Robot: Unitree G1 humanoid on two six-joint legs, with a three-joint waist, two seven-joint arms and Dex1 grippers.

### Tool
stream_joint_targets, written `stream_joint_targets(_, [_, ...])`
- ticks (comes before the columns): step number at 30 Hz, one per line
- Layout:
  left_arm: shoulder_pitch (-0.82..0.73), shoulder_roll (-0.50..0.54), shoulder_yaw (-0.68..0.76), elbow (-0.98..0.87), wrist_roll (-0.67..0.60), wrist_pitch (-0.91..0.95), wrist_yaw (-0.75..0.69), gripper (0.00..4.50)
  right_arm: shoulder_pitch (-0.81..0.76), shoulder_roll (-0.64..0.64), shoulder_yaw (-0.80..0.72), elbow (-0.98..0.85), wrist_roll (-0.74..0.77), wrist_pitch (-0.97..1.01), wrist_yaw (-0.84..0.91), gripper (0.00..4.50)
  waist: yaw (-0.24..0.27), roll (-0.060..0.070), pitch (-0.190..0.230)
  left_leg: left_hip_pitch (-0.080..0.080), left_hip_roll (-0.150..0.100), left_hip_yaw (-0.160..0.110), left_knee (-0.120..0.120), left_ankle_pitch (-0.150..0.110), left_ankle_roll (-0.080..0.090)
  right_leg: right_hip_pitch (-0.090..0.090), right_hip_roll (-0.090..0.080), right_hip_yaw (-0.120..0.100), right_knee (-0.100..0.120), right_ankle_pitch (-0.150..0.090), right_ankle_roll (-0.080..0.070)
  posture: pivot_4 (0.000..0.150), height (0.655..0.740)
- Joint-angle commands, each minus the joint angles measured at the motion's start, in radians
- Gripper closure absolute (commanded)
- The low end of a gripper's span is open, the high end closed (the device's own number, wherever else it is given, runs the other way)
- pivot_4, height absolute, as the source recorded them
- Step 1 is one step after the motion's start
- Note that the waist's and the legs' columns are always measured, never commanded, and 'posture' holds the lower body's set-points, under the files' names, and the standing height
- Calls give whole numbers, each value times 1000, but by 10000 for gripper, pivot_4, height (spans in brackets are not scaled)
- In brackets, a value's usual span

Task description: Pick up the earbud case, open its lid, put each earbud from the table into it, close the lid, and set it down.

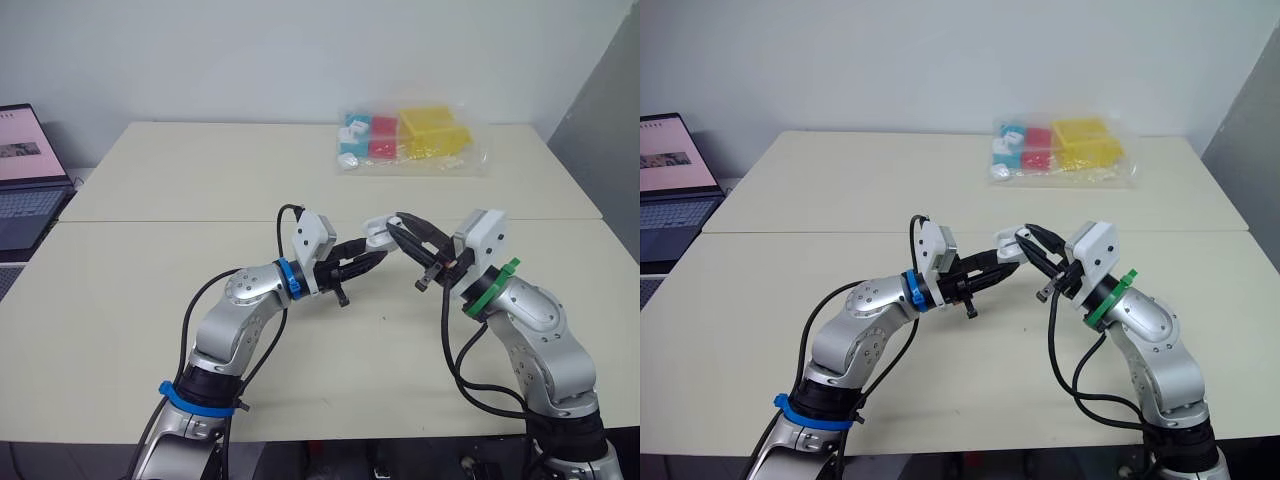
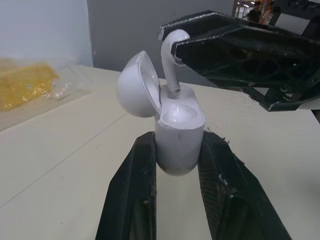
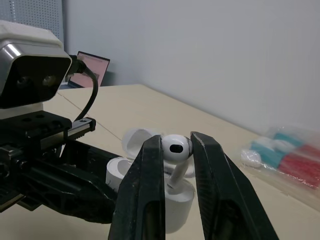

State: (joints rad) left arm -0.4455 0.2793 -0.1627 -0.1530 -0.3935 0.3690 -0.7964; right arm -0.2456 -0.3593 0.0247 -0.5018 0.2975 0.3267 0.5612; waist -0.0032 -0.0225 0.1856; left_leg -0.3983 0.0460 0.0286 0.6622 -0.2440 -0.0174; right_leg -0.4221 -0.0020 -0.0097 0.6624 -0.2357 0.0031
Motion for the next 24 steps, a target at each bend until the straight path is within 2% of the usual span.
stream_joint_targets(1, [-9,-1,13,-46,-17,-4,2,37212,5,-6,-2,-13,2,-36,2,40816,0,0,0,0,0,0,0,0,0,0,0,0,0,0,0,1500,7400])
stream_joint_targets(17, [1,7,12,-56,-22,-9,-12,37212,8,-30,30,36,-50,-83,4,40816,0,0,0,0,0,0,0,0,0,0,0,0,0,0,0,1500,7400])
stream_joint_targets(21, [1,5,12,-52,-18,-14,-9,37212,24,-36,22,26,-17,-61,18,40816,0,0,0,0,0,0,0,0,0,0,0,0,0,0,0,1500,7400])
stream_joint_targets(24, [2,5,11,-50,-15,-17,-10,37212,28,-43,14,13,1,-48,22,30476,0,0,0,0,0,0,0,0,0,0,0,0,-1,0,0,1500,7400])
